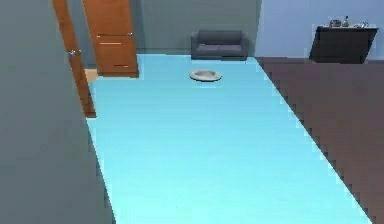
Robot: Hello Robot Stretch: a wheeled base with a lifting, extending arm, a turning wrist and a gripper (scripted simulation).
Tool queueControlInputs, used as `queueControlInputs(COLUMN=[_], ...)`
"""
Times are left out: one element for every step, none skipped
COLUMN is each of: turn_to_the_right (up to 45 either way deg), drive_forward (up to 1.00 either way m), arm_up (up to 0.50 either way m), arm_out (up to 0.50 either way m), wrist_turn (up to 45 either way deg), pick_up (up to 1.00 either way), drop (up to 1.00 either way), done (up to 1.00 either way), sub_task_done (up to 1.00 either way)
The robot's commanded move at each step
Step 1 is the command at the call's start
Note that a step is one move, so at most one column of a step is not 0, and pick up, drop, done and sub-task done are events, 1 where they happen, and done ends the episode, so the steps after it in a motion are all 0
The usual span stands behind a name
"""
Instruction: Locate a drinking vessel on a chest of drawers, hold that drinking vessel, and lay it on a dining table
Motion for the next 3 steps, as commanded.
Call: queueControlInputs(turn_to_the_right=[0.0, -27.0, 0.0], drive_forward=[1.00, 0.00, 0.05], arm_up=[0.00, 0.00, 0.00], arm_out=[0.00, 0.00, 0.00], wrist_turn=[0.0, 0.0, 0.0], pick_up=[0.00, 0.00, 0.00], drop=[0.00, 0.00, 0.00], done=[0.00, 0.00, 0.00], sub_task_done=[0.00, 0.00, 0.00])
